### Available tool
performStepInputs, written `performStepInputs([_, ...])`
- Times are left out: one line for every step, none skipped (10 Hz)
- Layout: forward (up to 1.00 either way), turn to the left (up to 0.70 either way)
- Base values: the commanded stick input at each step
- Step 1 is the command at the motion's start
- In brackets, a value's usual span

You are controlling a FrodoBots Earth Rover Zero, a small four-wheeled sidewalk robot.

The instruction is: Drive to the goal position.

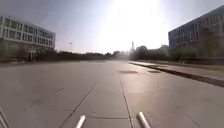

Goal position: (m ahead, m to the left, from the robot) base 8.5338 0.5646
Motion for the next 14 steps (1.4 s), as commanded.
performStepInputs([0.70,0.00])
performStepInputs([0.70,0.00])
performStepInputs([0.70,0.00])
performStepInputs([0.70,0.00])
performStepInputs([0.70,0.00])
performStepInputs([0.70,0.00])
performStepInputs([0.70,0.00])
performStepInputs([0.70,0.00])
performStepInputs([0.70,0.00])
performStepInputs([0.70,0.00])
performStepInputs([0.70,0.00])
performStepInputs([0.70,0.00])
performStepInputs([0.70,0.00])
performStepInputs([0.70,0.00])
